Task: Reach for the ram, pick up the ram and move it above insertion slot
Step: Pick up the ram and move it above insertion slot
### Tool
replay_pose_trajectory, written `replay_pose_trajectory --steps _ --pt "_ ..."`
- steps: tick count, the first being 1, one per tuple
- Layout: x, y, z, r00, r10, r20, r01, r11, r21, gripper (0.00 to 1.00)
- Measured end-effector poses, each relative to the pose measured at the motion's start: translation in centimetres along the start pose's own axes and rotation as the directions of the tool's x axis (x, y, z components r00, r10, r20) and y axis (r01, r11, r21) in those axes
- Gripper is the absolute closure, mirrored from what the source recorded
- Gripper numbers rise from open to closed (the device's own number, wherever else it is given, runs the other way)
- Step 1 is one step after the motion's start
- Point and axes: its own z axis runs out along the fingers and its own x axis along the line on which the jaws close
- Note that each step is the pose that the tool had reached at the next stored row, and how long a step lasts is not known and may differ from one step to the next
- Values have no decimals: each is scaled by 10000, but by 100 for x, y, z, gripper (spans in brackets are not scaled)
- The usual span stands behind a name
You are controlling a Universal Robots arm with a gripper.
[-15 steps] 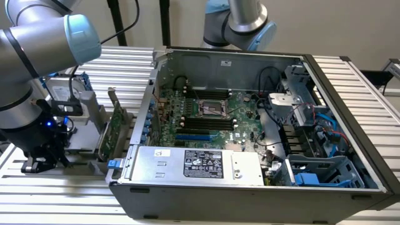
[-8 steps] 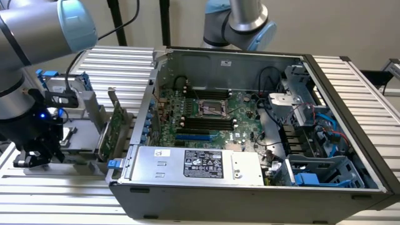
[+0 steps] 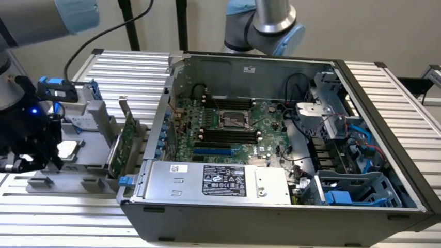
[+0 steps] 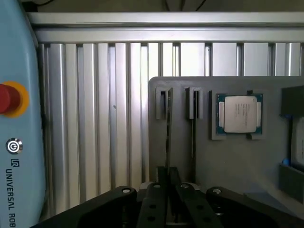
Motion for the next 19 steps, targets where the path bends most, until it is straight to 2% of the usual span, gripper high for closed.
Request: replay_pose_trajectory --steps 10,15,19 --pt "-2 -47 -456 9995 -310 -2 310 9995 1 86" --pt "-4 -123 -688 9992 -408 14 408 9992 -2 86" --pt "-6 -238 -869 9991 -432 46 432 9991 1 86"
